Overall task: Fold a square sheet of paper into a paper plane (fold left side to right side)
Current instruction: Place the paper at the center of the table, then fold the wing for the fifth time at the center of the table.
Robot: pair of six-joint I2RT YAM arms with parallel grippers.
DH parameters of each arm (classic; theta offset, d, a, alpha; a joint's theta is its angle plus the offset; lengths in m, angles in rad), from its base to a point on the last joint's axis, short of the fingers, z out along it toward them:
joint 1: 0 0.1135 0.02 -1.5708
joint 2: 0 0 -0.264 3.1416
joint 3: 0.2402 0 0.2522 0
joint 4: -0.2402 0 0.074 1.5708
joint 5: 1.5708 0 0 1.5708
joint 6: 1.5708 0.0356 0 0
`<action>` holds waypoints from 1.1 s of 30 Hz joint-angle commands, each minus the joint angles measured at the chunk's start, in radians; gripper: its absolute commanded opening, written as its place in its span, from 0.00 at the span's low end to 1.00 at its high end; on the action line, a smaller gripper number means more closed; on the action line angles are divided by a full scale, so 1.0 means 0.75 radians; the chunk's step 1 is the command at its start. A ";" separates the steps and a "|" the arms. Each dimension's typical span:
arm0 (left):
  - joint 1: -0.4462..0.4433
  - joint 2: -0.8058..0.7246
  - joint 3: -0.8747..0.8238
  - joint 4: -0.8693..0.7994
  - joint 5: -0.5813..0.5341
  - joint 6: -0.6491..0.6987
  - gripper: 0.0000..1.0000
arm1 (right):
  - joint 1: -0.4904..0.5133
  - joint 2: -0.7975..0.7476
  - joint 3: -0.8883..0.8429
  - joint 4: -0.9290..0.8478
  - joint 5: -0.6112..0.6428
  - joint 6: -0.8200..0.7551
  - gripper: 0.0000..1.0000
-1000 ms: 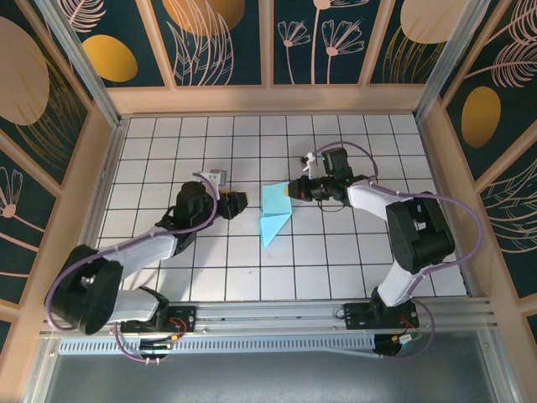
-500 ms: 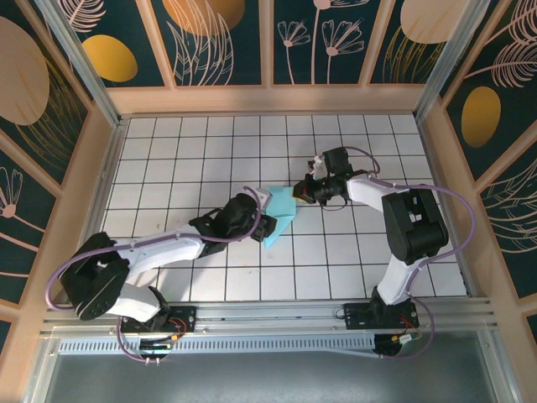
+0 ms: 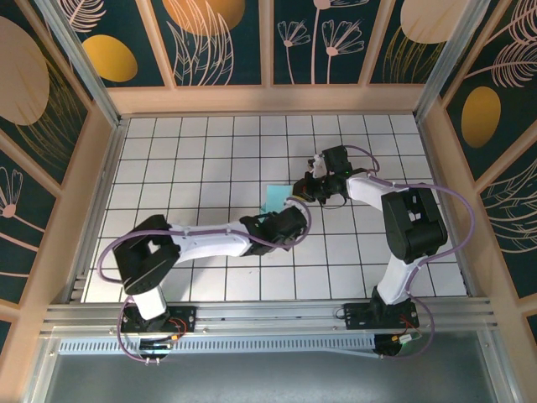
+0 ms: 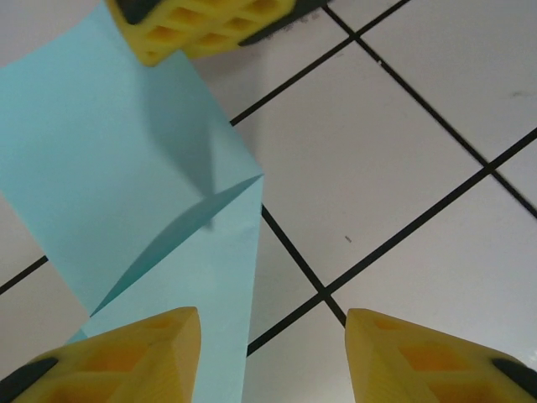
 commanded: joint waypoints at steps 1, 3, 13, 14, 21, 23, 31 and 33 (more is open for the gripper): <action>-0.034 0.068 0.072 -0.186 -0.194 0.014 0.49 | -0.008 0.027 0.042 -0.030 0.008 0.012 0.00; -0.038 0.101 0.091 -0.211 -0.227 0.003 0.49 | -0.006 0.029 0.042 -0.028 0.008 0.016 0.00; -0.045 0.198 0.128 -0.237 -0.299 -0.052 0.49 | -0.003 0.029 0.045 -0.030 0.012 0.020 0.00; -0.045 0.202 0.126 -0.233 -0.296 -0.051 0.48 | -0.002 0.031 0.045 -0.030 0.012 0.021 0.00; -0.045 0.210 0.103 -0.204 -0.325 -0.078 0.44 | -0.001 0.030 0.043 -0.029 0.012 0.022 0.00; -0.044 0.216 0.095 -0.190 -0.331 -0.087 0.42 | 0.003 0.031 0.042 -0.031 0.010 0.022 0.00; -0.043 0.257 0.095 -0.178 -0.349 -0.105 0.33 | 0.005 0.032 0.044 -0.029 0.015 0.025 0.00; -0.044 0.264 0.091 -0.173 -0.350 -0.106 0.32 | 0.004 0.032 0.045 -0.031 0.014 0.026 0.00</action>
